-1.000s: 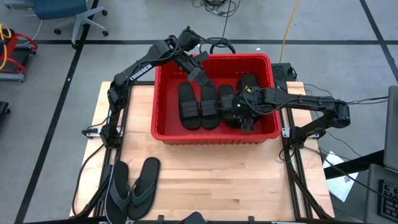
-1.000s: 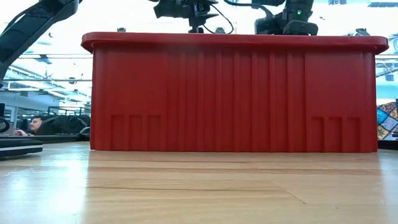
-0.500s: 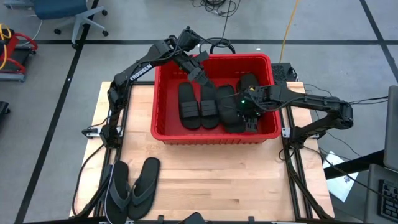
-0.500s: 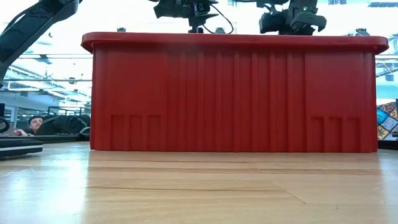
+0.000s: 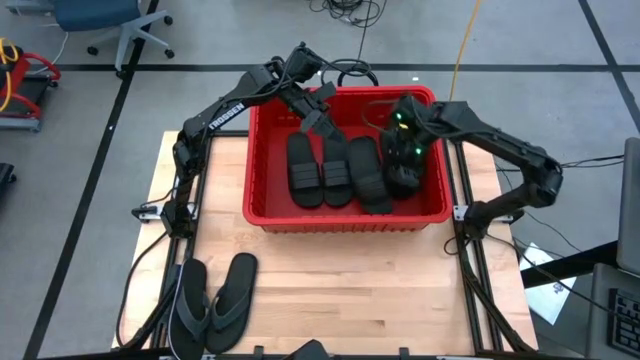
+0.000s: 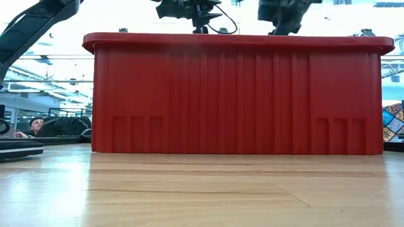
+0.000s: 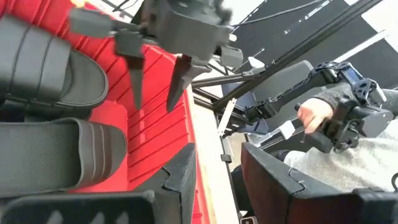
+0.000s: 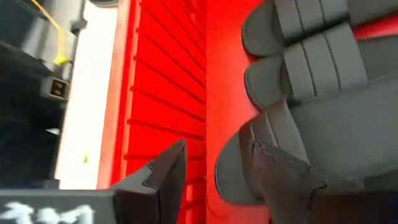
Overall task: Pick and place slides into bin
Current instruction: Put the black slide into the red bin
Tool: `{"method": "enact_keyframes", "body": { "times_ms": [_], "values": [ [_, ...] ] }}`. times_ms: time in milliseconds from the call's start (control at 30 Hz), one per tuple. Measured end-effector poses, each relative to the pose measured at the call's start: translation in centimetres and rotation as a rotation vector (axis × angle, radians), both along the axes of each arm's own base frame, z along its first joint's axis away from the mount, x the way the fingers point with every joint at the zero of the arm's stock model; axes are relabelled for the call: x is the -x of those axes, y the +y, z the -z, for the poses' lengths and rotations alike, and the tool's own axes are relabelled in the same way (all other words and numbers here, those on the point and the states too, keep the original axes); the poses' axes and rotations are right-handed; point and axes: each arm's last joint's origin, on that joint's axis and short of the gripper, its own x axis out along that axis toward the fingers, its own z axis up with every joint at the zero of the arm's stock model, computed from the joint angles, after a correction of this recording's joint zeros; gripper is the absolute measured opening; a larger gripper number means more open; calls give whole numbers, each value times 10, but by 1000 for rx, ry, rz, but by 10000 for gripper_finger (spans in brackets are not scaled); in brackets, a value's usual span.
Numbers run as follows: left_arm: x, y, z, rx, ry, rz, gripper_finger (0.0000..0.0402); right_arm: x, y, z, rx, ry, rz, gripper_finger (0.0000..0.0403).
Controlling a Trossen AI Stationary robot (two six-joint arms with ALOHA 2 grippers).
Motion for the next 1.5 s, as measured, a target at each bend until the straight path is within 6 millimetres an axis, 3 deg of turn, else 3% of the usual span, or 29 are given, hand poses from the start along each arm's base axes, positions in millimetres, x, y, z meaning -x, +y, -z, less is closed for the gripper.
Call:
{"method": "enact_keyframes", "body": {
  "times_ms": [267,500,733,967,1167,1333,1500],
  "values": [
    [4,-1,-5,-59,-37,8,120,-20,-31,30,11,145,-101,187],
    [35,-14,-47,-302,-172,-34,120,-32,-38,47,118,235,-153,188],
    [58,-20,-71,-391,-242,-63,120,-45,-48,69,123,280,-165,190],
    [64,-18,-72,-373,-226,-76,120,-57,-54,90,89,310,-173,182],
    [67,-18,-68,-361,-189,-67,120,-56,-53,97,21,349,-177,170],
    [68,-18,-67,-368,-187,-59,120,-55,-53,95,19,343,-178,125],
    [68,-18,-67,-367,-186,-60,120,-56,-51,94,-30,295,-189,22]
  ]
}}
